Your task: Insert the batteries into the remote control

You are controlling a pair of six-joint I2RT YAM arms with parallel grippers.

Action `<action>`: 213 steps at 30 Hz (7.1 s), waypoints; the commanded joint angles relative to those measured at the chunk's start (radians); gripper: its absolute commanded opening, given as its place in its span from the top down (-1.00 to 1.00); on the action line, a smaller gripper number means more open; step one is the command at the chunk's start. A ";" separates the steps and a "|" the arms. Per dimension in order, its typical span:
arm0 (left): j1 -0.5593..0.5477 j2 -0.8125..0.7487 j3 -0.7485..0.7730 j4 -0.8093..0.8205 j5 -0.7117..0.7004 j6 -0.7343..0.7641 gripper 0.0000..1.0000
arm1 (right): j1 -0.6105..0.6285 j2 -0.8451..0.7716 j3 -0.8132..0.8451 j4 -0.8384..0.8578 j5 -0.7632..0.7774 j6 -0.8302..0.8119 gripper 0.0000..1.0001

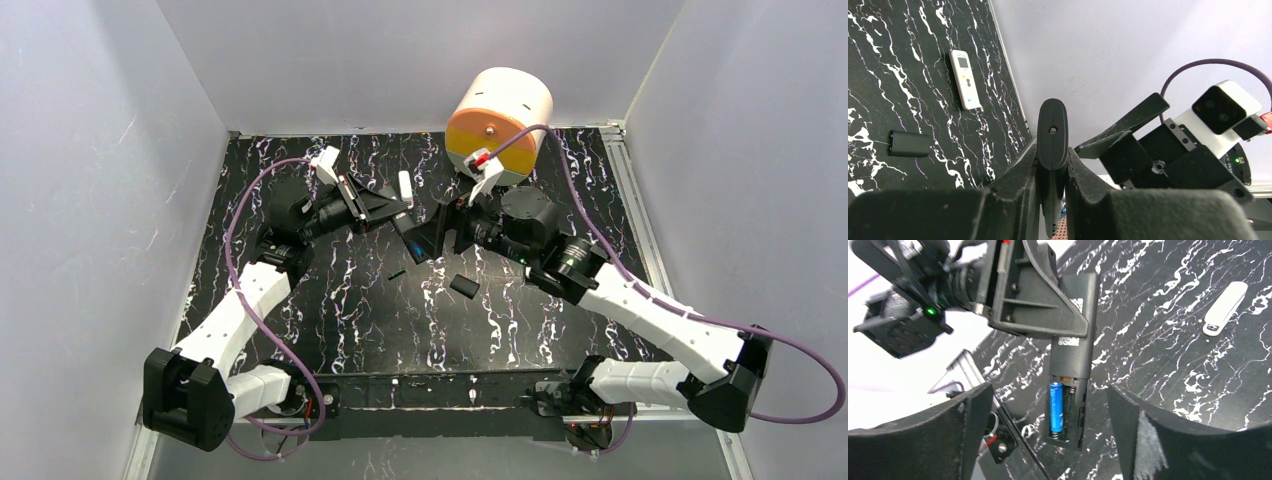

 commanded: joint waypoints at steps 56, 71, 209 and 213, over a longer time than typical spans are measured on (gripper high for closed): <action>0.007 -0.031 -0.018 0.247 -0.066 -0.067 1.00 | -0.023 0.030 -0.152 0.430 0.113 0.905 -0.08; 0.007 -0.020 -0.009 0.248 -0.072 -0.072 1.00 | -0.033 0.043 -0.175 0.471 0.078 0.911 0.22; 0.113 -0.574 -0.105 -0.748 -0.653 0.774 1.00 | 0.104 1.114 0.692 -0.740 0.456 0.507 0.48; 0.113 -0.572 -0.105 -0.747 -0.644 0.775 1.00 | 0.104 1.080 0.658 -0.675 0.389 0.335 0.55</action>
